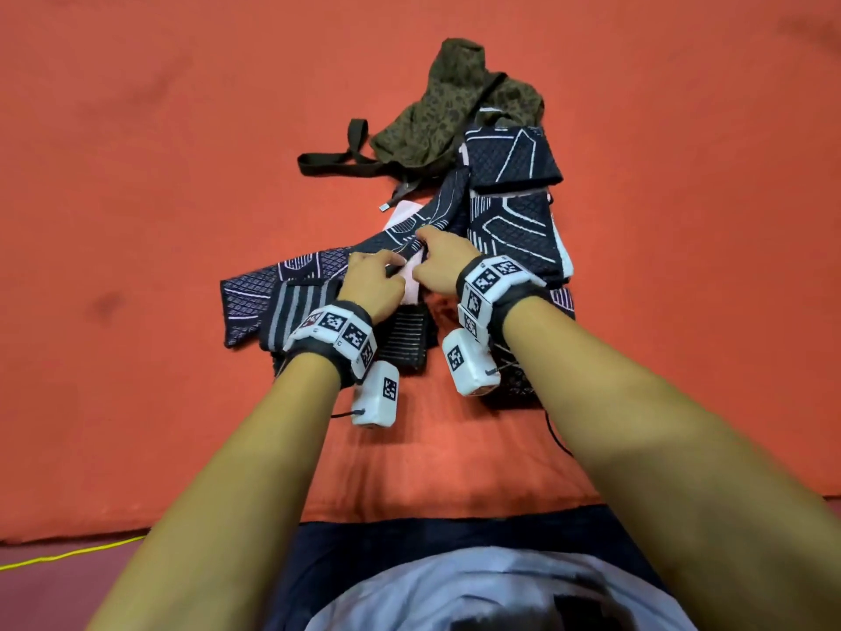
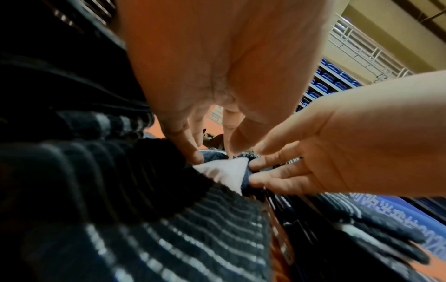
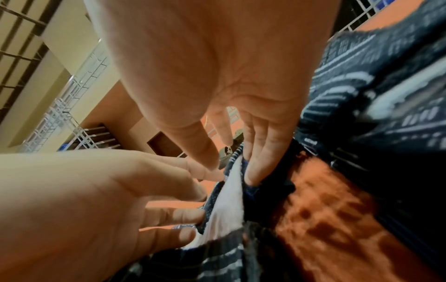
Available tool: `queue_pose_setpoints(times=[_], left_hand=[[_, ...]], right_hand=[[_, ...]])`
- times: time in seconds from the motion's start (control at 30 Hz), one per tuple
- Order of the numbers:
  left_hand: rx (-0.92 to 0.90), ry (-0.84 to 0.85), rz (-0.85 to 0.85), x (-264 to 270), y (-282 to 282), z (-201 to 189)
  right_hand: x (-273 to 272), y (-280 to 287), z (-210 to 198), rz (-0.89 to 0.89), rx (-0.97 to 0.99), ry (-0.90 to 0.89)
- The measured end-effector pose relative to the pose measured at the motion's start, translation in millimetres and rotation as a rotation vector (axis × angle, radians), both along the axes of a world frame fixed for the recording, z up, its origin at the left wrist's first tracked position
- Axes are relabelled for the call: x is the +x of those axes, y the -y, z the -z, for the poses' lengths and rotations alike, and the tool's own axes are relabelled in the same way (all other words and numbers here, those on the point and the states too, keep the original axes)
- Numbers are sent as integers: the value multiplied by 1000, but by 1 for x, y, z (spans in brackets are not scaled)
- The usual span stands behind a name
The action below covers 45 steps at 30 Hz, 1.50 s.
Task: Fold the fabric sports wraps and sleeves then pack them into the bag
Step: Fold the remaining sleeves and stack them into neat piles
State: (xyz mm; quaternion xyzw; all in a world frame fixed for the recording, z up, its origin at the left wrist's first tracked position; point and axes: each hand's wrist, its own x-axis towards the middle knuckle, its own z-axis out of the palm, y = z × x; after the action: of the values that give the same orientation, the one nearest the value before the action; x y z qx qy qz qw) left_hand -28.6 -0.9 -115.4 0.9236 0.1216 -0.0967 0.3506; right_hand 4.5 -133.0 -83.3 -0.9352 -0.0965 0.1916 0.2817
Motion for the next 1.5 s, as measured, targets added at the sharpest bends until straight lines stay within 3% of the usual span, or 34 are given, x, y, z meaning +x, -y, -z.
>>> queue_pose_setpoints(times=[0.27, 0.7, 0.9, 1.07, 1.3, 1.5], left_hand=[[7, -34, -13, 10, 7, 1], [-150, 42, -96, -5, 18, -12], [-140, 76, -46, -12, 29, -5], [-108, 93, -21, -20, 43, -4], [-132, 148, -113, -25, 32, -3], [-220, 36, -139, -28, 26, -3]], right_hand=[[18, -3, 10, 34, -4, -33], [-26, 31, -21, 212, 345, 177], [-59, 72, -16, 471, 630, 95], [-71, 93, -8, 549, 663, 36], [-86, 97, 14, 653, 636, -86], [-84, 91, 22, 615, 555, -233]])
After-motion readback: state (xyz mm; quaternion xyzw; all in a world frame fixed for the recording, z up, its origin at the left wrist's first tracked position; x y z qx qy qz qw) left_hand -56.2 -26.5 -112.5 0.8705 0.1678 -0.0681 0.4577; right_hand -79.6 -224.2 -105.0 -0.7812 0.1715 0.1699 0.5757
